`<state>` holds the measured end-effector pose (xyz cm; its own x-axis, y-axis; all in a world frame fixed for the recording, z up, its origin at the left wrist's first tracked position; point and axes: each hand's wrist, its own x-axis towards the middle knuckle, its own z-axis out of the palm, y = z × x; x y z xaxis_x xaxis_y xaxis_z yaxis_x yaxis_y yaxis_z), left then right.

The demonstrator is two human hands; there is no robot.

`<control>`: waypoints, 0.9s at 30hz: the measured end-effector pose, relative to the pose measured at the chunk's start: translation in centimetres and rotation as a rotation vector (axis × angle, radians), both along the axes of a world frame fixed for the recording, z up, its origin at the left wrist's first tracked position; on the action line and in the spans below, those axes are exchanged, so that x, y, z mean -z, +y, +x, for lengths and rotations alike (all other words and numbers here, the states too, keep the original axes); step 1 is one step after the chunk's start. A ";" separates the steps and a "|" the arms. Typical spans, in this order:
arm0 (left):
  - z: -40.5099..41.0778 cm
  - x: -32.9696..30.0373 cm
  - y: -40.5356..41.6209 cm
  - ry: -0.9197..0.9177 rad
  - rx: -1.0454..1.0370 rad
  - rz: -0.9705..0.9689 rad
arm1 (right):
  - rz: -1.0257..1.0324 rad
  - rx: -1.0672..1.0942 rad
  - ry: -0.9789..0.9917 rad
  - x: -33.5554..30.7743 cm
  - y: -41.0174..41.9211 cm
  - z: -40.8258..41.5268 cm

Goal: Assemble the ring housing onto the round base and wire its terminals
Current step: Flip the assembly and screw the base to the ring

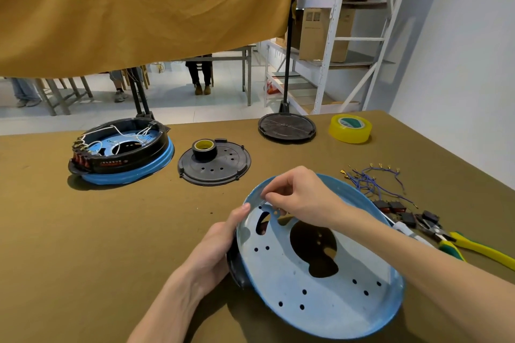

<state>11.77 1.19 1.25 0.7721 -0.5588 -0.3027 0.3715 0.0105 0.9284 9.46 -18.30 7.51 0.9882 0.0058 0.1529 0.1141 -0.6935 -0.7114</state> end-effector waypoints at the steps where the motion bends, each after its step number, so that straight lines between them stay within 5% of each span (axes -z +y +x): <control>1: 0.0 0.0 0.0 0.001 0.003 0.003 | -0.006 -0.005 -0.007 -0.1 0.0 0.1; 15: 0.1 -0.5 0.2 0.054 0.023 0.046 | -0.055 -0.024 -0.168 0.5 0.3 1.1; 19: 0.6 -0.8 0.1 0.155 -0.026 0.047 | 0.101 0.084 -0.223 0.6 -0.1 1.2; 27: 0.4 -1.4 0.4 0.221 0.000 0.077 | 0.304 0.142 0.039 -0.8 -0.9 1.4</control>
